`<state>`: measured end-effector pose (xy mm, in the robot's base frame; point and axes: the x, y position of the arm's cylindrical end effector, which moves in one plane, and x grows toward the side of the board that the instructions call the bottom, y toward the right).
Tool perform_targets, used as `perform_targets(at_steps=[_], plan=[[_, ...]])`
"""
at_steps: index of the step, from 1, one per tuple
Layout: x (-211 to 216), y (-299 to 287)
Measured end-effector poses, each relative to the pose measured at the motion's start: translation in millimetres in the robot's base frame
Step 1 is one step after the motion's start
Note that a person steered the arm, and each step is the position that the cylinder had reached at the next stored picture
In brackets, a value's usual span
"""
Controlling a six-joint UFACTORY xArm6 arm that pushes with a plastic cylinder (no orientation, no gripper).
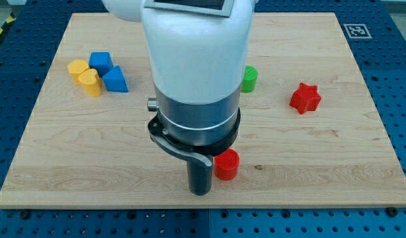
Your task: Slide the red circle towards the red star
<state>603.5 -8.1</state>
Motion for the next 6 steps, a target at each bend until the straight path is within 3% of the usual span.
perform_targets(at_steps=[3,6], plan=[[-27,49],[-80,88]])
